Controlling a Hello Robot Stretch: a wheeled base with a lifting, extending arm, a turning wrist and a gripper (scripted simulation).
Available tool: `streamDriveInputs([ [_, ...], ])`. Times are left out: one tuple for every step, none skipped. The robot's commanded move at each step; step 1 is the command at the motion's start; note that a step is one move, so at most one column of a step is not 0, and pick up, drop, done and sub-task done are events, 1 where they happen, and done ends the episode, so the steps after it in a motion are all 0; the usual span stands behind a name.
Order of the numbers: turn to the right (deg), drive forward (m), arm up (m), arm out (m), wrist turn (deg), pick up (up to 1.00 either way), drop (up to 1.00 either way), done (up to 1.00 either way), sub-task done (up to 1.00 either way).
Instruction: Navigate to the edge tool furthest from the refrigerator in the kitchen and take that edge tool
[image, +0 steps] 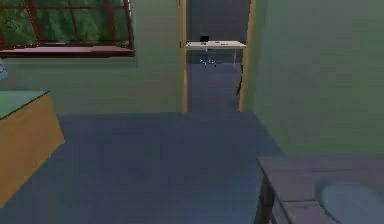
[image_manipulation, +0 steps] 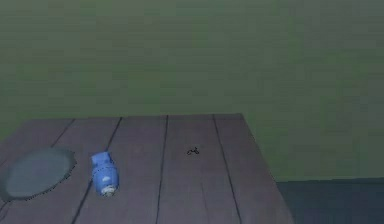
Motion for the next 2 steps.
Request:
streamDriveInputs([
  [0.0,1.0,0.0,0.0,0.0,0.0,0.0,0.0,0.0],
  [24.0,0.0,0.0,0.0,0.0,0.0,0.0,0.0,0.0],
])
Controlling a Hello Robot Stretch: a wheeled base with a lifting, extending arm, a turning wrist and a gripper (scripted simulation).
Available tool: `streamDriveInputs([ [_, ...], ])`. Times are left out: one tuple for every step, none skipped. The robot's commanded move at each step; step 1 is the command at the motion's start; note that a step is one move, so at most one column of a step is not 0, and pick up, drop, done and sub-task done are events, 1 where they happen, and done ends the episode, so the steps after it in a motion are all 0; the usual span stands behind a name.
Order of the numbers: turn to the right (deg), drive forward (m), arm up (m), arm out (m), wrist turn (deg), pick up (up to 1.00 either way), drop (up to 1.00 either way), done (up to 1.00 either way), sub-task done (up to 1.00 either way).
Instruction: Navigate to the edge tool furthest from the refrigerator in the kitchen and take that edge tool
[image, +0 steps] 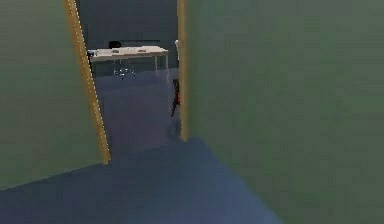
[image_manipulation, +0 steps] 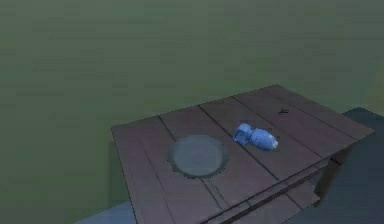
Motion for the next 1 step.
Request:
streamDriveInputs([
  [0.0,0.05,0.0,0.0,0.0,0.0,0.0,0.0,0.0],
])
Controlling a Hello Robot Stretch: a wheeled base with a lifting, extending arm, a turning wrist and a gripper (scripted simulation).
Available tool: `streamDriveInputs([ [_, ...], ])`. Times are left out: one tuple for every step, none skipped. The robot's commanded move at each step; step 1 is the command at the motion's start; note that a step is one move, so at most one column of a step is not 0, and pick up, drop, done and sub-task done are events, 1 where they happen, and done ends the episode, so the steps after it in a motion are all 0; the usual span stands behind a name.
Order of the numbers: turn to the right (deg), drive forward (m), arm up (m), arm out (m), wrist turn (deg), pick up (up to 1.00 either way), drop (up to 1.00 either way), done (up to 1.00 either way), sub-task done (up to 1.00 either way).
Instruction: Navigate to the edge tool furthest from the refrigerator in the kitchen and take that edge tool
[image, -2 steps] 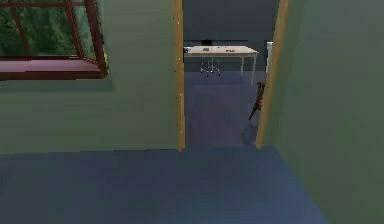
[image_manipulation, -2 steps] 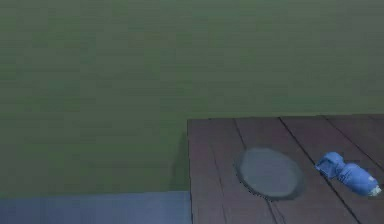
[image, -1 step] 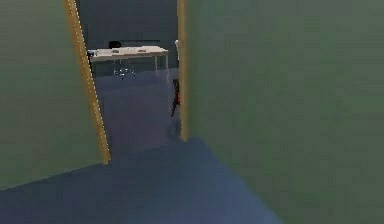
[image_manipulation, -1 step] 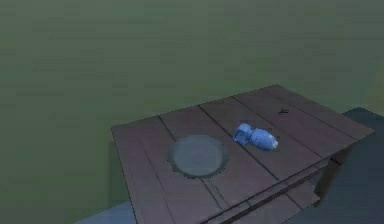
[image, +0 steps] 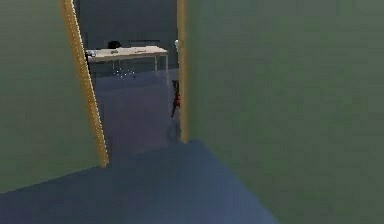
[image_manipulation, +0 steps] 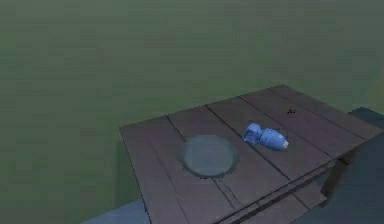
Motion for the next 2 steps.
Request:
streamDriveInputs([
  [-15.0,0.0,0.0,0.0,0.0,0.0,0.0,0.0,0.0],
  [0.0,1.0,0.0,0.0,0.0,0.0,0.0,0.0,0.0],
])
